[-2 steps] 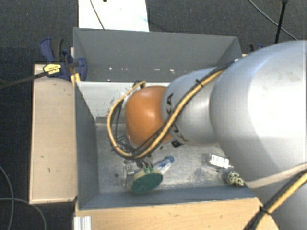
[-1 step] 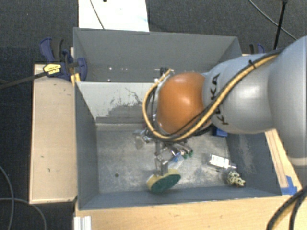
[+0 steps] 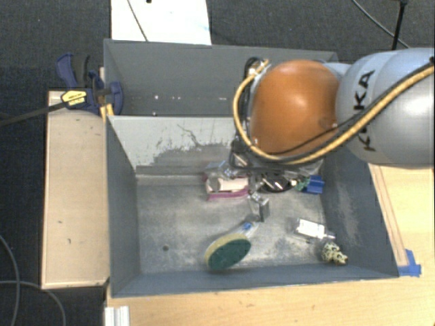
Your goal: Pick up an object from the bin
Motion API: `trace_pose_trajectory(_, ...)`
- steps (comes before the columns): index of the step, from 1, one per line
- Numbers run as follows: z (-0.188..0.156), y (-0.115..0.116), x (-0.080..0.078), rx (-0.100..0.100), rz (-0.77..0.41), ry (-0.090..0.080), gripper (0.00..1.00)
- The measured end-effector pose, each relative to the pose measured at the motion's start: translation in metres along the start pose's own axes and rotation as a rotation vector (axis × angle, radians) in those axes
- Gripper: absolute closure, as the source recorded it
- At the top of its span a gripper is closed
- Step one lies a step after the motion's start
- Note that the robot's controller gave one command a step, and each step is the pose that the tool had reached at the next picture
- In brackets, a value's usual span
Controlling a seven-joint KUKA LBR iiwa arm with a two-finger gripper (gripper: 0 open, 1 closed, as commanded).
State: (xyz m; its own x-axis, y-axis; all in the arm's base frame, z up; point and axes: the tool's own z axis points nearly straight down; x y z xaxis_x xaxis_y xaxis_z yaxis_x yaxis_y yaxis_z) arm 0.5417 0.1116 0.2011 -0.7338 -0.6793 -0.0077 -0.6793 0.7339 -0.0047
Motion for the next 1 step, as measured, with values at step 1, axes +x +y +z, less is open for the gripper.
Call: trace_pose_trajectory(1, 0.1122, -0.054, -0.014, -0.007, -0.291, 0.006, 0.0)
